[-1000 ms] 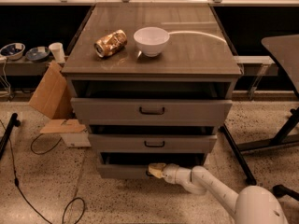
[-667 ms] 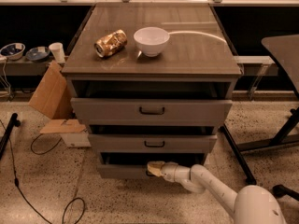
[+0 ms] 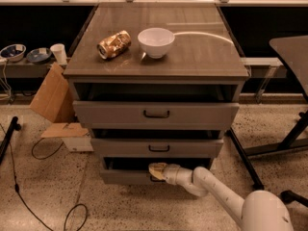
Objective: Open bottom drawer
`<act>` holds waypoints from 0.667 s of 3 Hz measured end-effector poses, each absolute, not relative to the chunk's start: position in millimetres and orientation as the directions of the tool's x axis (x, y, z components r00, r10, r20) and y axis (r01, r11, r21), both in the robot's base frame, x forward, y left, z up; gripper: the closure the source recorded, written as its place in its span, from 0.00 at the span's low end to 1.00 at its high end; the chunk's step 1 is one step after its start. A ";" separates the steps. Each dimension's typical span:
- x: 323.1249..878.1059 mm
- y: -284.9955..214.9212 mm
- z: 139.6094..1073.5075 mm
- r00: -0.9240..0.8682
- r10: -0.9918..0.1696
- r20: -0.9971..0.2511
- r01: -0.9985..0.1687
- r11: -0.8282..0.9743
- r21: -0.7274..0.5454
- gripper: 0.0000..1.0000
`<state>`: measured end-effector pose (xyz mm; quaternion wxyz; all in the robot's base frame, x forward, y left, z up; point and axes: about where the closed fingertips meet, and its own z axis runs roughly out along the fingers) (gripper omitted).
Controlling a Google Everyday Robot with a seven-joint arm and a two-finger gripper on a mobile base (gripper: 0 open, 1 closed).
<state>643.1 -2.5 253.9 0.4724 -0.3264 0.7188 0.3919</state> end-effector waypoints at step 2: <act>650.9 14.8 262.4 -0.226 -0.171 -0.959 -0.874 0.470 0.122 1.00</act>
Offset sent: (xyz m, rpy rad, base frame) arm 0.0129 0.0212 0.0091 -0.1140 -0.1722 0.0349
